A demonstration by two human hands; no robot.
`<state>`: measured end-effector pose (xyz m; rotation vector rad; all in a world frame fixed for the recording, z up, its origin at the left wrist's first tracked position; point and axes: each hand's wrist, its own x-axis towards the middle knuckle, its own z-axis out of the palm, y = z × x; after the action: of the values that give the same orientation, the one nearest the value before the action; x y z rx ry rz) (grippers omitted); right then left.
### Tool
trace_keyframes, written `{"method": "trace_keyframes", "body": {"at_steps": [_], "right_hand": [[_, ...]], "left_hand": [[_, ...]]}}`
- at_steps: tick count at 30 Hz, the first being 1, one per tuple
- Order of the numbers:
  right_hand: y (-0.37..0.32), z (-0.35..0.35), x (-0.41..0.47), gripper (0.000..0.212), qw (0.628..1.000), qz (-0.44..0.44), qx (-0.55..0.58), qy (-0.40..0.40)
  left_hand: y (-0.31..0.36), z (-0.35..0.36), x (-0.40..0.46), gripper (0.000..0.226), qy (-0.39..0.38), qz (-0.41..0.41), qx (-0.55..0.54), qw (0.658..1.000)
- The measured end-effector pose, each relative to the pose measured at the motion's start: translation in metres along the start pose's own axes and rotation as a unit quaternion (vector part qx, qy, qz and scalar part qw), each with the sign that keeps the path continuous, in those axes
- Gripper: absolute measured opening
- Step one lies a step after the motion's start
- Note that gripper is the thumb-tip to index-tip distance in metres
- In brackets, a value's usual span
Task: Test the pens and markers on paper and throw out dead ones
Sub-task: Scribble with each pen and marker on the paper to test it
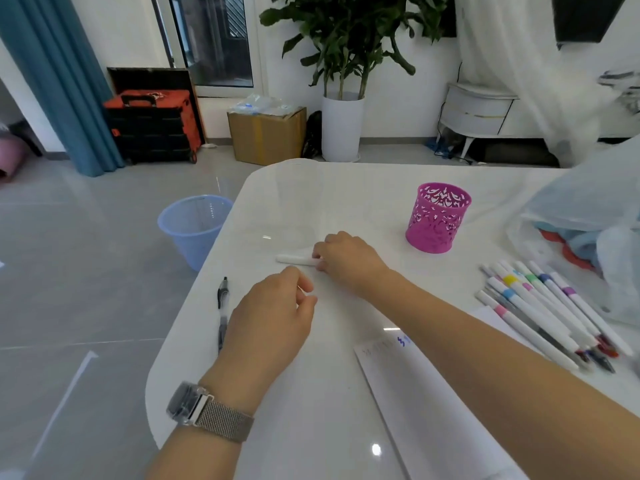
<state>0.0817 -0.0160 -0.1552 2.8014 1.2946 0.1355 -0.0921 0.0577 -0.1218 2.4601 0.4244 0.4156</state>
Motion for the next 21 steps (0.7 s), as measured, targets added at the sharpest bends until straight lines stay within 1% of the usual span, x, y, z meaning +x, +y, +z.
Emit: {"method": "trace_keyframes", "body": {"at_steps": [2,3,4,5,6,7,8,9,10,12,13,15,17,18,19,21], "right_hand": [[0.005,0.001,-0.010,0.024,1.000,-0.001,-0.001,0.004],[0.006,-0.002,-0.018,0.022,0.999,0.013,0.035,0.013],[0.007,-0.009,-0.027,0.019,0.993,0.040,0.109,0.030],[0.005,-0.018,-0.038,0.016,0.972,0.074,0.218,0.052],[0.002,-0.028,-0.051,0.012,0.927,0.106,0.351,0.073],[-0.002,-0.041,-0.066,0.009,0.856,0.129,0.494,0.082],[-0.007,-0.052,-0.081,0.006,0.774,0.137,0.613,0.076],[-0.012,-0.062,-0.096,0.005,0.711,0.136,0.687,0.065],[-0.016,-0.068,-0.107,0.005,0.684,0.129,0.716,0.059],[-0.019,-0.075,-0.120,0.012,0.668,0.132,0.730,0.063],[-0.017,-0.078,-0.124,0.019,0.649,0.140,0.745,0.072],[-0.011,-0.085,-0.134,0.034,0.586,0.166,0.789,0.080],[-0.005,-0.089,-0.150,0.046,0.502,0.216,0.834,0.077],[-0.001,-0.089,-0.160,0.051,0.468,0.243,0.846,0.082],[-0.001,-0.088,-0.170,0.054,0.446,0.272,0.848,0.094],[-0.001,-0.081,-0.184,0.056,0.425,0.318,0.840,0.114]], "left_hand": [[-0.006,-0.001,0.001,0.015,0.003,0.000,-0.008,1.000],[-0.008,-0.001,0.001,0.019,0.002,0.002,-0.011,1.000],[-0.009,0.000,0.001,0.024,-0.002,0.005,-0.013,1.000],[-0.009,0.000,0.000,0.030,-0.009,0.010,-0.019,1.000],[-0.007,0.002,0.000,0.037,-0.021,0.015,-0.031,0.999],[-0.005,0.004,-0.001,0.043,-0.042,0.019,-0.047,0.998],[0.000,0.006,-0.002,0.047,-0.068,0.023,-0.064,0.995],[0.005,0.008,-0.002,0.046,-0.092,0.034,-0.074,0.992],[0.010,0.010,-0.002,0.039,-0.108,0.057,-0.070,0.990],[0.024,0.012,-0.005,0.022,-0.112,0.111,-0.047,0.986],[0.030,0.013,-0.007,0.021,-0.109,0.128,-0.032,0.985],[0.041,0.014,-0.014,0.022,-0.103,0.147,0.014,0.984],[0.051,0.014,-0.023,0.022,-0.108,0.174,0.080,0.976],[0.055,0.016,-0.028,0.023,-0.121,0.194,0.114,0.967],[0.059,0.019,-0.034,0.024,-0.137,0.216,0.143,0.956],[0.068,0.029,-0.043,0.027,-0.156,0.255,0.182,0.937]]}}
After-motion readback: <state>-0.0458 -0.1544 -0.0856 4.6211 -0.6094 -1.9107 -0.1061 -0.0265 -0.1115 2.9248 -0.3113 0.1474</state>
